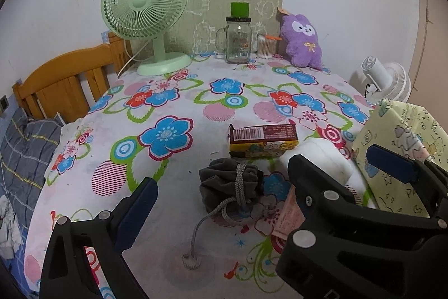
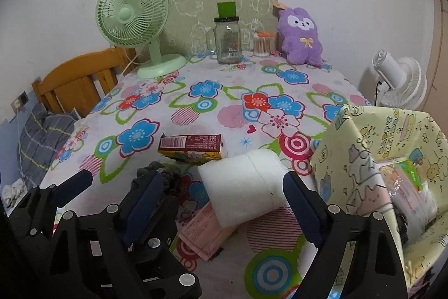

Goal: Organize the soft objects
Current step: 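Withdraw both tools from the box and move toward the white towel and grey pouch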

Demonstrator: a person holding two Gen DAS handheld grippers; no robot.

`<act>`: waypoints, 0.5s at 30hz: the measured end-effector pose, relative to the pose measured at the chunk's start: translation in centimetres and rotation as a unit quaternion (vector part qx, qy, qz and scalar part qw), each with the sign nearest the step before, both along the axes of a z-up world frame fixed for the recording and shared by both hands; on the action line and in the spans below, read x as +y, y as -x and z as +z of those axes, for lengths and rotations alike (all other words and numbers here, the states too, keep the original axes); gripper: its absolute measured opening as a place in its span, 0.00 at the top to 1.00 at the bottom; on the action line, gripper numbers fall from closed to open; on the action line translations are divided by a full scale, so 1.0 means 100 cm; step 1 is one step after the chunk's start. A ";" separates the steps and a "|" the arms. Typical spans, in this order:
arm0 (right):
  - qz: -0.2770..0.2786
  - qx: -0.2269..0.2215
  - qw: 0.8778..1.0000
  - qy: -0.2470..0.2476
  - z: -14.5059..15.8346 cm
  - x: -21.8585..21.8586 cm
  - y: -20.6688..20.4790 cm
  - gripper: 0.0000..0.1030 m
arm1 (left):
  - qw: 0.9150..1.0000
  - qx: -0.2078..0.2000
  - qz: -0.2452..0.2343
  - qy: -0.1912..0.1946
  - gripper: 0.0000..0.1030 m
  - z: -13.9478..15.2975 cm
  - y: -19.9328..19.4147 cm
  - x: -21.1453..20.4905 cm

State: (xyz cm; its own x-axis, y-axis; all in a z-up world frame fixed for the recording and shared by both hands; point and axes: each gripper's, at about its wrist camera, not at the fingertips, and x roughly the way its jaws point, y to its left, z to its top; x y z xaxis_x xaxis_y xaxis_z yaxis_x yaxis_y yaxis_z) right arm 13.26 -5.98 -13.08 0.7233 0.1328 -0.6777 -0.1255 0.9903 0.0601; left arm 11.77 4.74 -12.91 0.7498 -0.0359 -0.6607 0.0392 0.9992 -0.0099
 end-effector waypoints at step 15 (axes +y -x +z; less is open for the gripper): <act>-0.019 0.027 0.999 0.008 -0.022 -0.004 -0.027 0.13 | 1.000 0.030 0.007 0.000 0.07 -0.020 -0.025 -0.003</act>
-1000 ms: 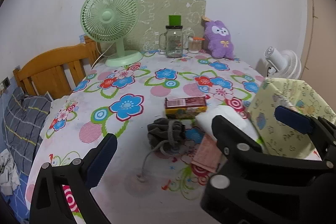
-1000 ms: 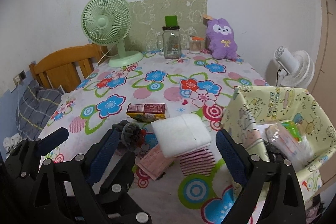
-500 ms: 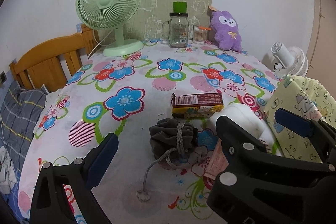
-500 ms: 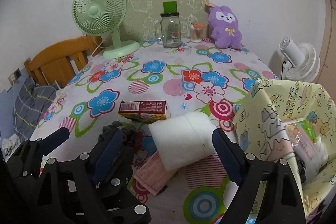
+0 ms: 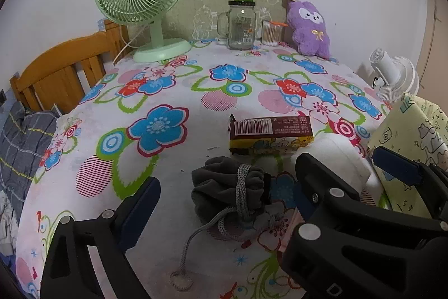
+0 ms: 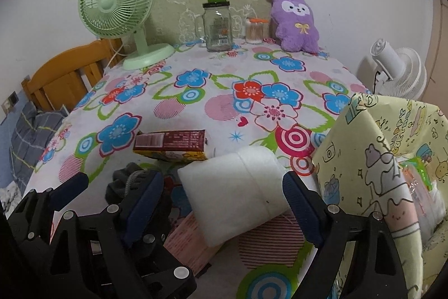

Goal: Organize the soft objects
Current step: 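Grasp the white folded towel with the right tool while the left grasps the grey drawstring pouch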

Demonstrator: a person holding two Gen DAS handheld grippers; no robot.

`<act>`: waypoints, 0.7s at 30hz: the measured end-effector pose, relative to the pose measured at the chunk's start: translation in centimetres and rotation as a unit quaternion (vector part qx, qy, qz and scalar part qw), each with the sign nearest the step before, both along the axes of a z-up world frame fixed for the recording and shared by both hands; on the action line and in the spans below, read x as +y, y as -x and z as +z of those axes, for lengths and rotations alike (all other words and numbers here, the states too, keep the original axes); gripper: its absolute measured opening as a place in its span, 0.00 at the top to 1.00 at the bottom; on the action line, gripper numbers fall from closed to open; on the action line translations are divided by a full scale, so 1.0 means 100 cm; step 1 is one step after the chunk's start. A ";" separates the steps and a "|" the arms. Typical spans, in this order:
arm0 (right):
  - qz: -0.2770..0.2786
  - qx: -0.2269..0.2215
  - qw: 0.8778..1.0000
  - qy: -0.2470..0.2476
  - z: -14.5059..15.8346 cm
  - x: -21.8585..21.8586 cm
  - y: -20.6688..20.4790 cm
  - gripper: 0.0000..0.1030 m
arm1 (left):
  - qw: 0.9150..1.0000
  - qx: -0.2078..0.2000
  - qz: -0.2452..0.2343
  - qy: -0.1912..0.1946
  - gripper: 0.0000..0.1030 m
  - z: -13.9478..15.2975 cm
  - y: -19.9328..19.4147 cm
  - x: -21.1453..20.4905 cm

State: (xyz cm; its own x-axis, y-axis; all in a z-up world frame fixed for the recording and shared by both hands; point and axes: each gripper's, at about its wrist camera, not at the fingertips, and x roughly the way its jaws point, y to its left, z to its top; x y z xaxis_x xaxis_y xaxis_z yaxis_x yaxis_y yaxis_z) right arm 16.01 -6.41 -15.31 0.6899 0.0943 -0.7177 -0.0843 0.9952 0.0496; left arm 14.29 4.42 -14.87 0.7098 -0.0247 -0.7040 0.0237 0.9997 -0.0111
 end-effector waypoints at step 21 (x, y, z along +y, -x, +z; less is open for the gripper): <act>-0.009 0.046 0.999 0.004 -0.026 -0.002 -0.022 0.20 | 0.999 0.047 0.001 0.004 0.41 -0.020 -0.016 0.000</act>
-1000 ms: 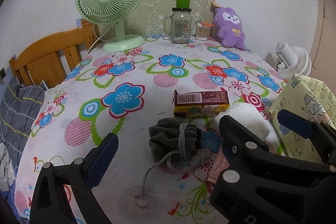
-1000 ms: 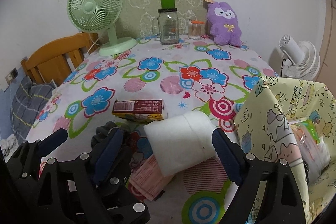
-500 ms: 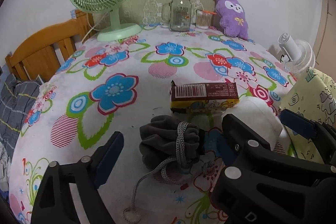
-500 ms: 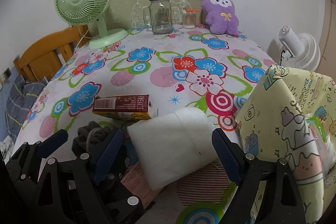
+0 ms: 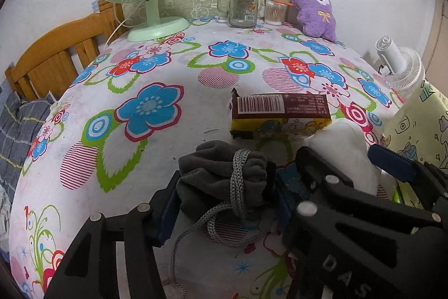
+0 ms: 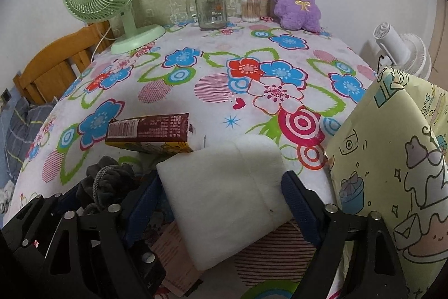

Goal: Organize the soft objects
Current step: 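Grasp the white folded towel with the right tool while the left grasps the grey drawstring pouch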

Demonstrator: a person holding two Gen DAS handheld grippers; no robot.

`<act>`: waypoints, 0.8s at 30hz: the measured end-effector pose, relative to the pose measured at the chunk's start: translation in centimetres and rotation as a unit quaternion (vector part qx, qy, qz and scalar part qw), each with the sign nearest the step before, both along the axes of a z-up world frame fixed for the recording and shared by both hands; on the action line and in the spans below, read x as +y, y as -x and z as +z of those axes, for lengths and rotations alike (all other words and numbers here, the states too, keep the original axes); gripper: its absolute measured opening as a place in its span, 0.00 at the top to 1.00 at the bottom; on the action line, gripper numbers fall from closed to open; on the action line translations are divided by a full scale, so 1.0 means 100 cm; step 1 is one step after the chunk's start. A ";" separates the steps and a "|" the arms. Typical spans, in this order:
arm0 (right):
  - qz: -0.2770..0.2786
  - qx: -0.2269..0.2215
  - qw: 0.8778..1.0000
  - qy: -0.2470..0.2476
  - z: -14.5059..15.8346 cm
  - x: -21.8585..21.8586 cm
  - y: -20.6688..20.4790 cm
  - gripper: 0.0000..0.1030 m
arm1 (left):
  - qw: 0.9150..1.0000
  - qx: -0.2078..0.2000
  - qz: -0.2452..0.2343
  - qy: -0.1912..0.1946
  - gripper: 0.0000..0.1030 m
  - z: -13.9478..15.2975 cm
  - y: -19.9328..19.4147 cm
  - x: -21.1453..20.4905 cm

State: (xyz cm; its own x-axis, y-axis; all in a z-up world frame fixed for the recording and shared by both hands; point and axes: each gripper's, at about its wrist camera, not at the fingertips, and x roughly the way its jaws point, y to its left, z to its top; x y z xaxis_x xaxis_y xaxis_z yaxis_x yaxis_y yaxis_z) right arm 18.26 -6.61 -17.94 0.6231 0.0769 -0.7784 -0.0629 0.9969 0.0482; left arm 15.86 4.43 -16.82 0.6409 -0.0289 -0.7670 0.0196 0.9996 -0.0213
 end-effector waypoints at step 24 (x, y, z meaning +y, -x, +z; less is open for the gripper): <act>0.044 -0.014 0.999 -0.009 0.023 0.006 0.024 0.70 | 1.000 -0.020 0.006 0.009 0.44 0.020 0.028 -0.001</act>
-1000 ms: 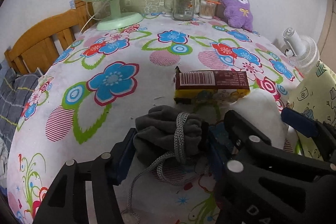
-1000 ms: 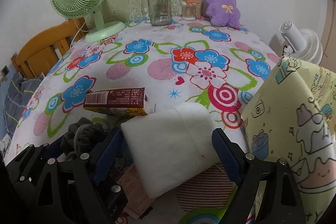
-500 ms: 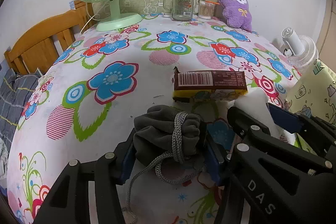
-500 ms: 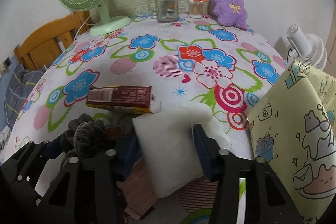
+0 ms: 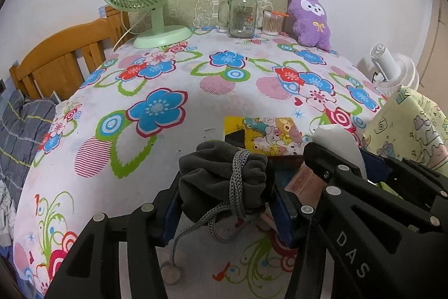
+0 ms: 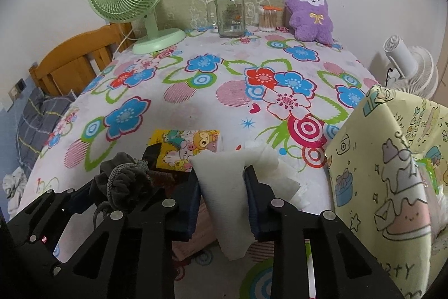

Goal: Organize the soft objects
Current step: 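Grasp the white folded towel with the right tool while the left grasps the grey drawstring pouch, then lift the towel and pouch and carry both over the yellow paper box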

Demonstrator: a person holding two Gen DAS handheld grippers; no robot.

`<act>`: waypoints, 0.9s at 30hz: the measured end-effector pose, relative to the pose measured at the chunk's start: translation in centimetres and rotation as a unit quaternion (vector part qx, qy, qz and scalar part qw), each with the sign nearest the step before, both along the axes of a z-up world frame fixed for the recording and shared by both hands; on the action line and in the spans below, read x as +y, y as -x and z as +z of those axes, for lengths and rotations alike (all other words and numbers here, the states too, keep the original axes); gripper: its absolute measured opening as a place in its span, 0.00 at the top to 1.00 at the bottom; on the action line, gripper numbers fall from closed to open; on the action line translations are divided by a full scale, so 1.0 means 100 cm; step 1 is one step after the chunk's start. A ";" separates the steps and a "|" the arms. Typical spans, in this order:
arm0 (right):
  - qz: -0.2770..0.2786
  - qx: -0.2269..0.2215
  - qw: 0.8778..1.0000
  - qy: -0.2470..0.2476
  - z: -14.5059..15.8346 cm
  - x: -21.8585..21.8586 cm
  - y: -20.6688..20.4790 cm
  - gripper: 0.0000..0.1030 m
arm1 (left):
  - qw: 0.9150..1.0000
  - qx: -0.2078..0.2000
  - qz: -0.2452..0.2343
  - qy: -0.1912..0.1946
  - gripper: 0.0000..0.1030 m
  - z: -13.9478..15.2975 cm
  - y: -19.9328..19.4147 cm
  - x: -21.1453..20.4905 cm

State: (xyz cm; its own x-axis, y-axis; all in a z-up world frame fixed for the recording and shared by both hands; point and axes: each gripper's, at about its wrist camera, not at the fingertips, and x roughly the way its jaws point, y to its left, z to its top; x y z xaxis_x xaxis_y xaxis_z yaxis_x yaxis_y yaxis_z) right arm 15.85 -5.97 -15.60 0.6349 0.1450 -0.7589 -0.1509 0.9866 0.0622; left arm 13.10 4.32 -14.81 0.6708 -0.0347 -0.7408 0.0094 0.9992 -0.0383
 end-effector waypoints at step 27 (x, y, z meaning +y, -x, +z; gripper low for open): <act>0.027 -0.041 0.999 -0.017 0.053 0.000 0.043 0.70 | 0.999 -0.050 0.010 0.003 0.44 0.051 0.046 -0.001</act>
State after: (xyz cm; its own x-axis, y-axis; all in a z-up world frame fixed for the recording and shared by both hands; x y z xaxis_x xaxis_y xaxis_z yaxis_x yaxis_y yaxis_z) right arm 11.57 -5.99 -10.30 0.6858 0.2057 -0.6981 -0.2102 0.9743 0.0806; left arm 8.50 4.25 -9.68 0.7418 -0.0249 -0.6701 -0.0072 0.9990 -0.0451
